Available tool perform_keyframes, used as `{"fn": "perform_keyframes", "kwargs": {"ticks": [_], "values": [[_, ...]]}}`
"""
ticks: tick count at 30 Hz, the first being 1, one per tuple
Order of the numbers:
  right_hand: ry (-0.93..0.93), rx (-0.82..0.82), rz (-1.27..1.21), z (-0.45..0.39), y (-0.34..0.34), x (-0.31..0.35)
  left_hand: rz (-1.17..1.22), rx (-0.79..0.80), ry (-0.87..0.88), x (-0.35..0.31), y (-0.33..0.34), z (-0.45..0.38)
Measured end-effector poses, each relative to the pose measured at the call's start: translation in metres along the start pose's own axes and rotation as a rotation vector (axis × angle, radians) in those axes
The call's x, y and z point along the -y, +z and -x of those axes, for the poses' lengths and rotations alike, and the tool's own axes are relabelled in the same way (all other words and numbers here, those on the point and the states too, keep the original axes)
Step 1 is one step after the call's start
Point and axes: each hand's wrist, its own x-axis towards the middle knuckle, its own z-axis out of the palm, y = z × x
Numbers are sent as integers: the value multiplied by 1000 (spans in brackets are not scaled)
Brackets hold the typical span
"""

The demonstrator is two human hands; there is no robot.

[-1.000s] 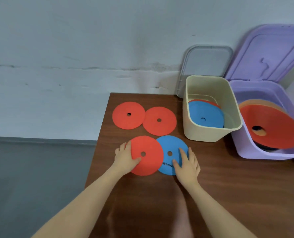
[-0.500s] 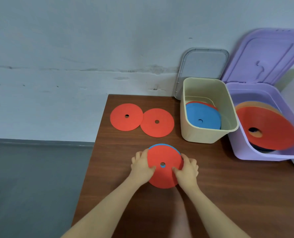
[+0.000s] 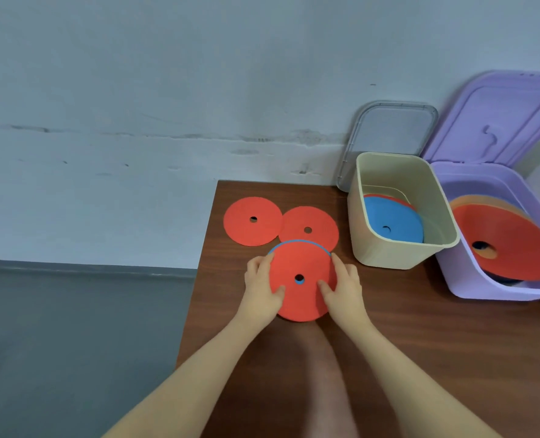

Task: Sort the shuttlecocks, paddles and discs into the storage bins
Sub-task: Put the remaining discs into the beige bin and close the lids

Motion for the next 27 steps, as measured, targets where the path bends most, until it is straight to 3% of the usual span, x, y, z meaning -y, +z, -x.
{"fn": "perform_keyframes", "kwargs": {"ticks": [9,16,21,27], "values": [[-4,69,87,-86,16,38,-97,-37,6,-8,-42,-94],[280,19,200,-133,40,27,-468,4,-321,22,-51,-158],[291,-41,261,-142,56,13,-509,34,-372,39,-47,-175],[320,-139,211,-147,61,14,-444,-62,-333,32,-25,-166]]}}
